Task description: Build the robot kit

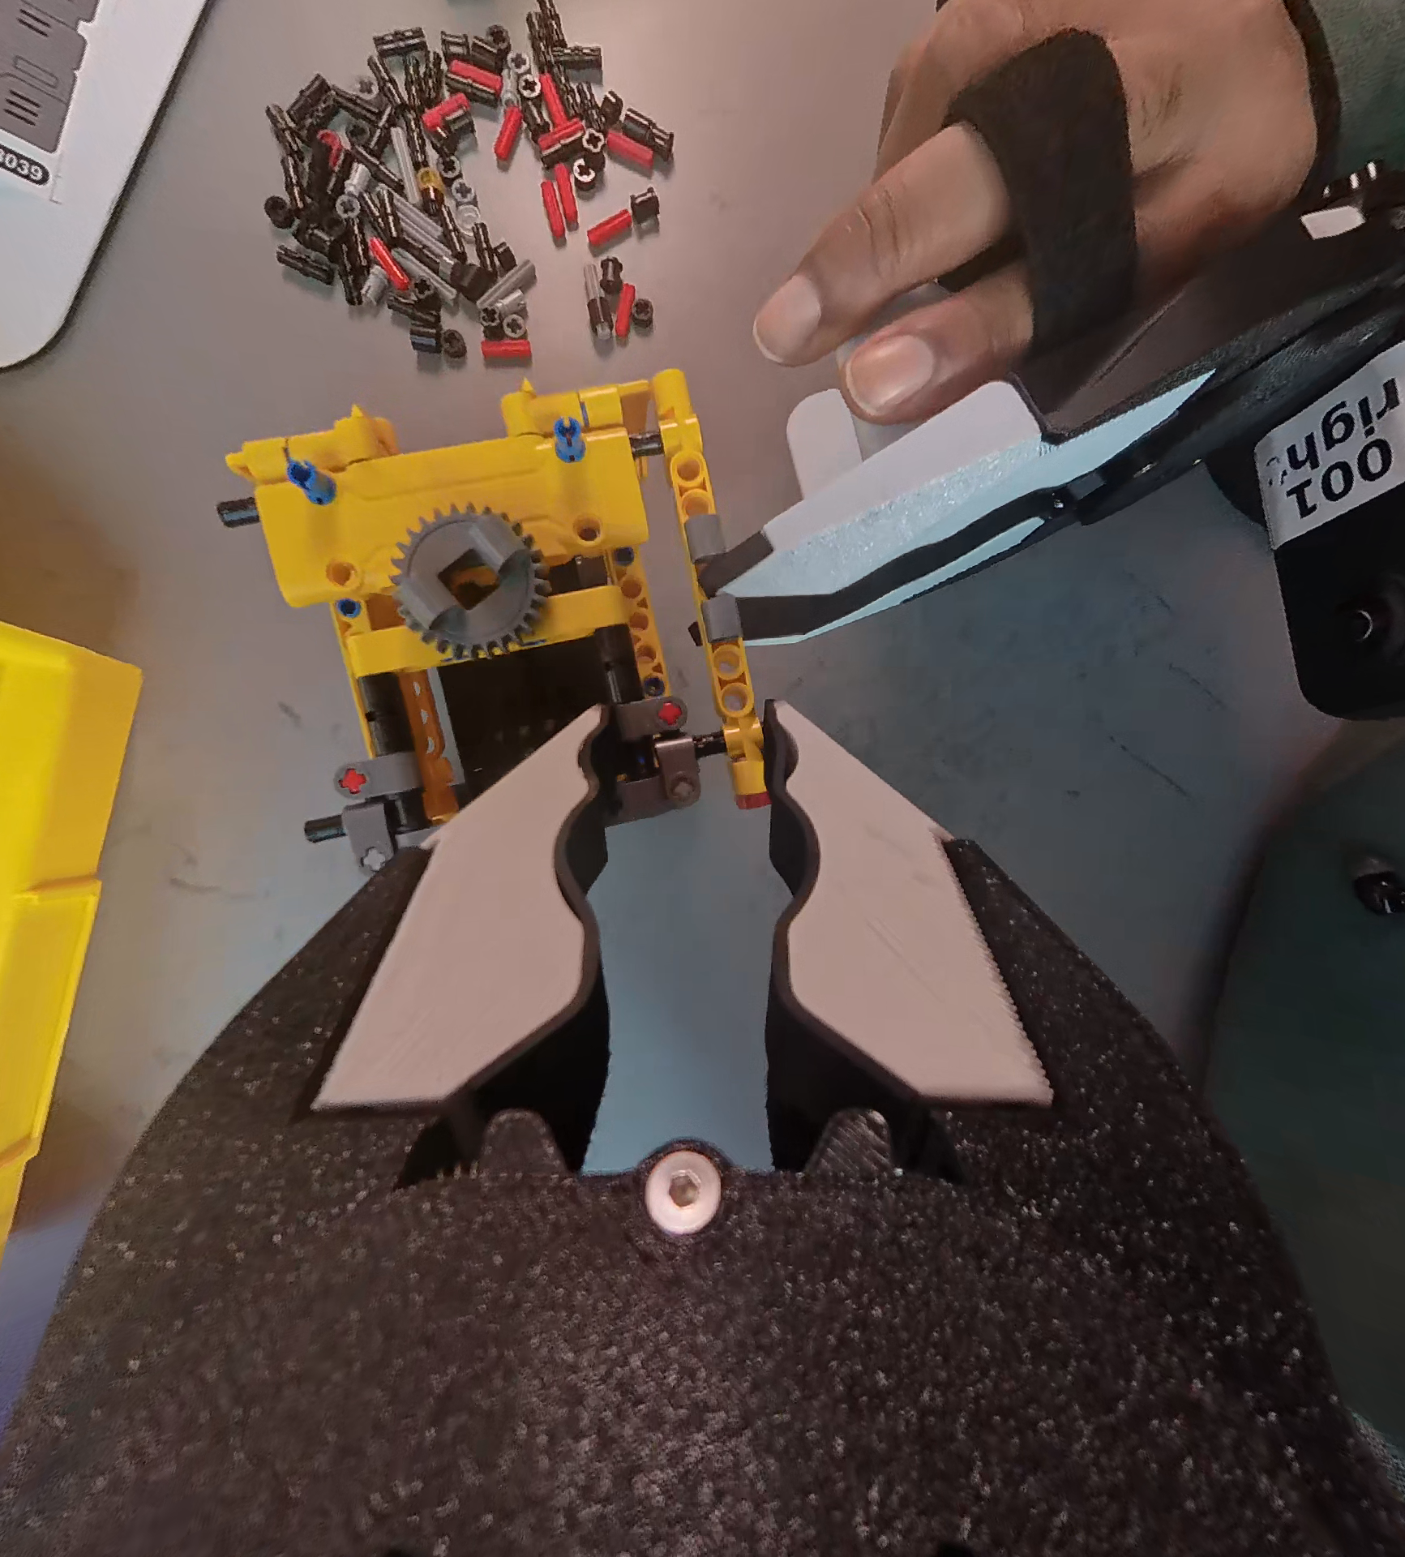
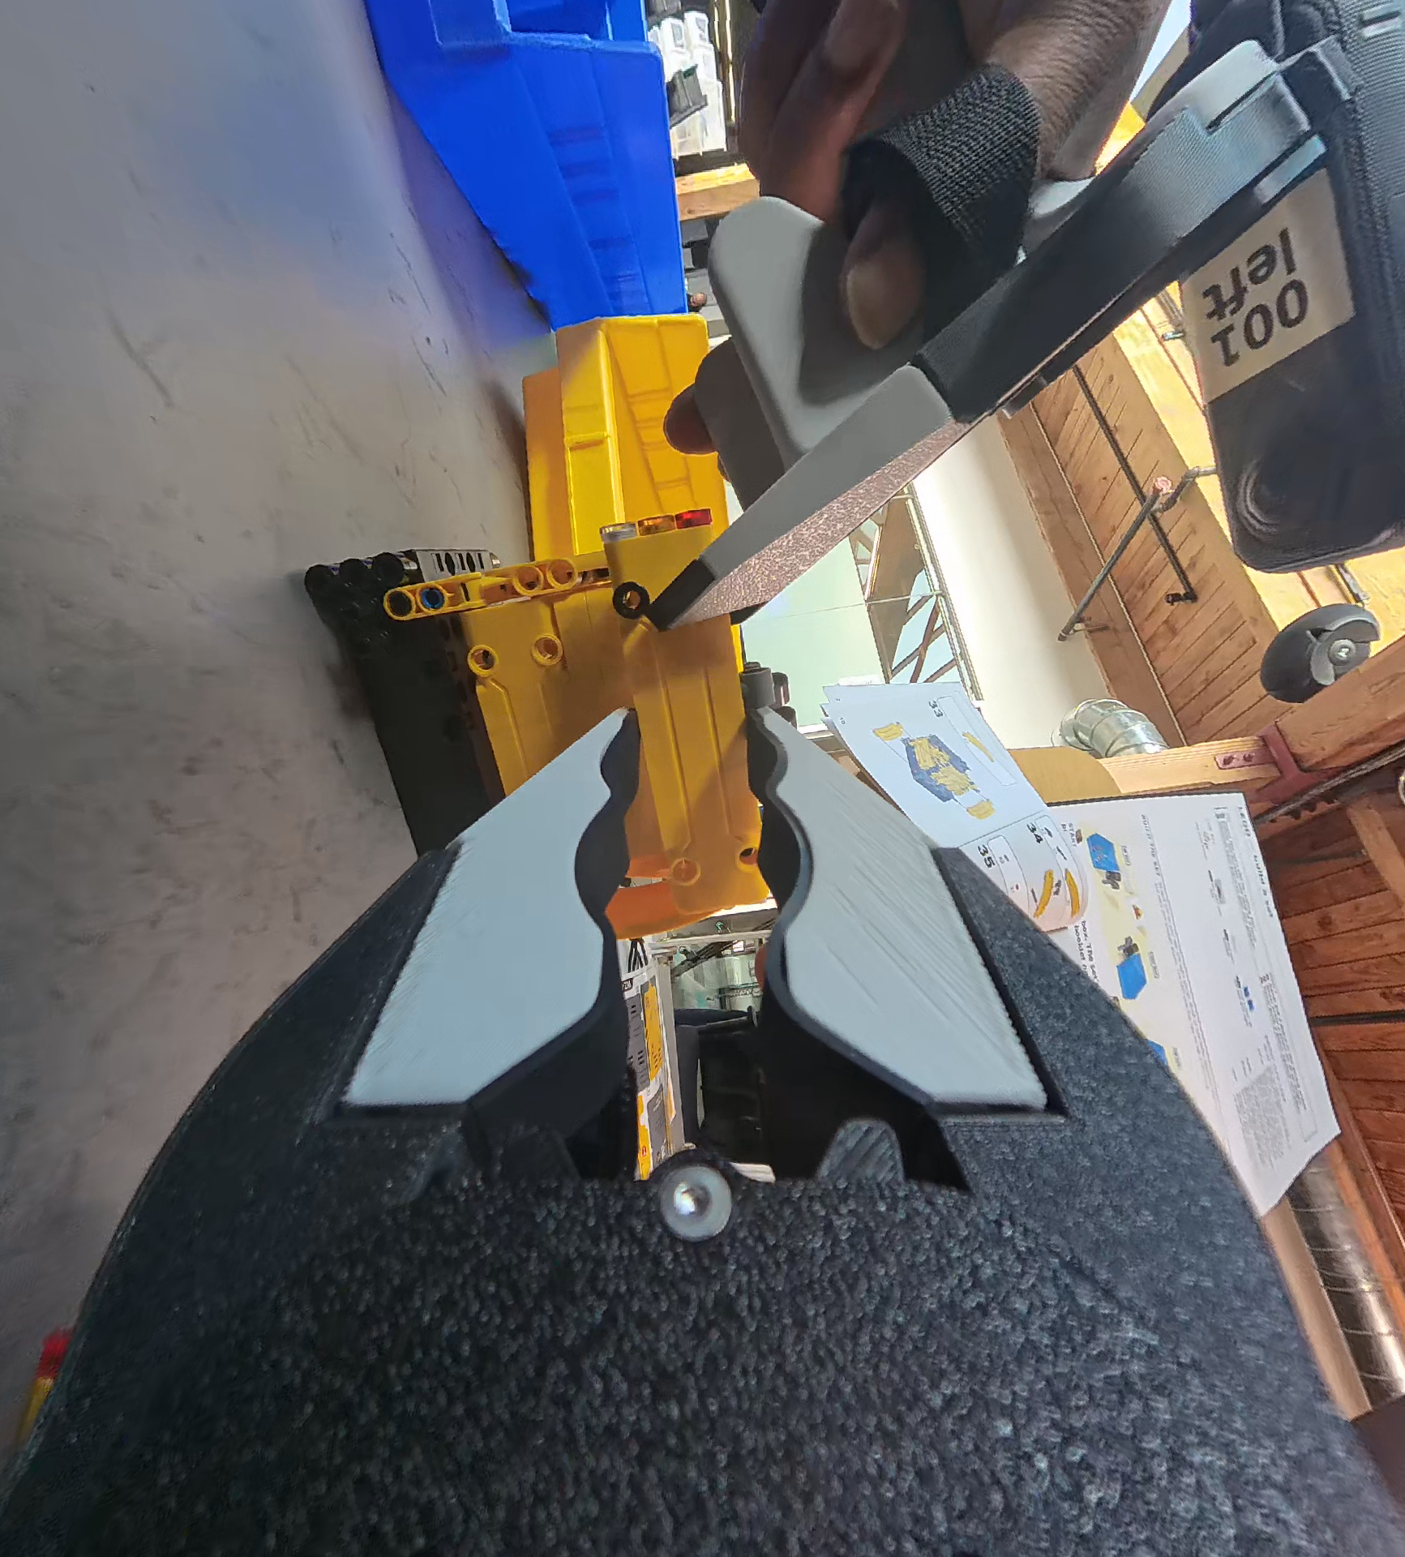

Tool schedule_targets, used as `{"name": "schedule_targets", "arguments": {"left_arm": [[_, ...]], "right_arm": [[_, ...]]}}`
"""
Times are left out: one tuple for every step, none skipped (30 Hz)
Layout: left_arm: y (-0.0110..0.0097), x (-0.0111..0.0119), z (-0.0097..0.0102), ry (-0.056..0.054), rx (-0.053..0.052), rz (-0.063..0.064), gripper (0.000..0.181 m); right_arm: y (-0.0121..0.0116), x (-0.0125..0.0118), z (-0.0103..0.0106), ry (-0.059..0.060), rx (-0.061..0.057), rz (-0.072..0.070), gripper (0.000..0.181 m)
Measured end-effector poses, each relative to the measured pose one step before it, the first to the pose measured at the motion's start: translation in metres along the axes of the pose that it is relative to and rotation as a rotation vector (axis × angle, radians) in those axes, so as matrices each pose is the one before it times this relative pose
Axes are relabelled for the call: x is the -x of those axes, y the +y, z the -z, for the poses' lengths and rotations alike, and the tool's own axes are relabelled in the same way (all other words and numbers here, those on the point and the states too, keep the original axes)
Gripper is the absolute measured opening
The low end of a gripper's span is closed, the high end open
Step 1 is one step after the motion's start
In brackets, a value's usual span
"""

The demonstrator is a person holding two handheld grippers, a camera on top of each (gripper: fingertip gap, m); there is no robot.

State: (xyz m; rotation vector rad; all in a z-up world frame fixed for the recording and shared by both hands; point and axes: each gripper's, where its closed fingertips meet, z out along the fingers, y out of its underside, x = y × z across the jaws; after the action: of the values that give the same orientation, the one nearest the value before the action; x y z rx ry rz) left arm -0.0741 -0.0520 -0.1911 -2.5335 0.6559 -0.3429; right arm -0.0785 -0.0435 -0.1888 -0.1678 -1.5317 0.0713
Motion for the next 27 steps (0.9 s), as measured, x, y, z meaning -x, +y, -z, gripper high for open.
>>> {"name": "schedule_targets", "arguments": {"left_arm": [[0.00030,0.00013,0.00012,-0.0030,0.0072,-0.0040,0.034],[0.00014,0.00012,0.00010,-0.0011,0.0049,-0.0027,0.034],[0.00019,0.00010,0.00006,0.0004,0.0036,-0.0024,0.034],[0.00024,0.00005,0.00014,0.0024,0.0031,-0.0021,0.033],[0.00046,0.00003,0.00015,0.0034,0.0029,-0.0039,0.033],[0.00043,-0.00022,0.00024,0.0045,0.0030,-0.0028,0.033],[0.00063,-0.00018,0.00024,0.0041,0.0036,-0.0030,0.033],[0.00052,-0.00026,0.00014,0.0034,0.0036,-0.0042,0.032],[0.00043,-0.00046,0.00015,0.0029,0.0041,-0.0060,0.032],[0.00040,-0.00060,-0.00004,0.0019,0.0042,-0.0072,0.032],[0.00020,-0.00084,-0.00017,0.0021,0.0043,-0.0071,0.032],[0.00006,-0.00142,-0.00020,0.0031,0.0042,-0.0083,0.031],[0.00007,-0.00099,-0.00022,-0.0010,0.0039,-0.0101,0.031],[0.00065,-0.00046,0.00011,-0.0029,0.0065,-0.0131,0.031],[0.00074,-0.00117,0.00020,0.0025,0.0057,-0.0109,0.031],[0.00052,-0.00144,0.00012,0.0050,0.0042,-0.0090,0.031],[0.00047,-0.00120,-0.00003,0.0038,0.0044,-0.0101,0.031],[0.00083,-0.00091,0.00027,0.0025,0.0070,-0.0127,0.030],[0.00085,-0.00078,0.00020,0.0022,0.0063,-0.0096,0.030],[0.00062,-0.00060,0.00022,0.0003,0.0043,-0.0062,0.030],[0.00035,-0.00029,0.00011,-0.0009,0.0013,-0.0051,0.030],[0.00023,-0.00070,0.00007,0.0026,-0.0012,-0.0037,0.030],[0.00039,-0.00094,0.00016,0.0046,-0.0013,-0.0030,0.030],[0.00042,-0.00111,0.00019,0.0062,-0.0014,-0.0026,0.030],[0.00056,-0.00134,0.00016,0.0081,-0.0015,-0.0009,0.030],[0.00051,-0.00183,0.00023,0.0111,-0.0022,-0.0030,0.030],[0.00042,-0.00247,-0.00001,0.0131,-0.0024,-0.0071,0.030]], "right_arm": [[-0.00030,0.00007,-0.00003,0.0004,-0.0033,0.0022,0.025],[-0.00008,-0.00003,-0.00013,0.0005,-0.0032,0.0044,0.024],[-0.00019,0.00002,-0.00002,-0.0001,-0.0030,0.0022,0.024],[-0.00012,0.00010,0.00003,-0.0009,-0.0023,-0.0001,0.024],[-0.00052,0.00002,0.00015,-0.0014,-0.0023,0.0012,0.024],[-0.00080,0.00023,0.00035,-0.0024,-0.0038,0.0018,0.025],[-0.00081,-0.00005,0.00045,-0.0035,-0.0048,0.0005,0.025],[-0.00082,0.00030,0.00072,-0.0078,-0.0038,-0.0014,0.025],[-0.00096,0.00045,0.00105,-0.0116,-0.0048,-0.0061,0.025],[-0.00084,0.00104,0.00135,-0.0158,-0.0065,-0.0096,0.027],[-0.00090,0.00098,0.00179,-0.0174,-0.0079,-0.0172,0.028],[-0.00119,0.00192,0.00207,-0.0286,-0.0086,-0.0292,0.030],[-0.00153,0.00226,0.00238,-0.0389,-0.0087,-0.0460,0.034],[-0.00292,-0.00092,0.00321,-0.0248,-0.0153,-0.0611,0.038],[-0.00245,0.00018,0.00335,-0.0378,-0.0103,-0.0632,0.038],[-0.00179,0.00111,0.00299,-0.0408,-0.0075,-0.0571,0.038],[-0.00114,-0.00017,0.00249,-0.0245,-0.0028,-0.0432,0.039],[0.00156,-0.00332,0.00207,-0.0010,0.0136,-0.0284,0.039],[0.00356,-0.00379,0.00187,-0.0006,0.0209,-0.0218,0.039],[0.00287,-0.00318,0.00227,-0.0076,0.0134,-0.0263,0.039],[0.00192,-0.00060,0.00255,-0.0254,0.0054,-0.0317,0.039],[0.00282,-0.00053,0.00225,-0.0226,0.0134,-0.0277,0.038],[0.00285,-0.00285,0.00209,-0.0010,0.0137,-0.0141,0.037],[0.00261,-0.00311,0.00204,0.0063,0.0124,-0.0008,0.034],[0.00099,-0.00029,0.00208,-0.0052,0.0045,0.0016,0.033],[-0.00073,0.00206,0.00195,-0.0156,-0.0020,-0.0048,0.029],[-0.00154,0.00392,0.00146,-0.0227,-0.0026,-0.0045,0.025]]}}
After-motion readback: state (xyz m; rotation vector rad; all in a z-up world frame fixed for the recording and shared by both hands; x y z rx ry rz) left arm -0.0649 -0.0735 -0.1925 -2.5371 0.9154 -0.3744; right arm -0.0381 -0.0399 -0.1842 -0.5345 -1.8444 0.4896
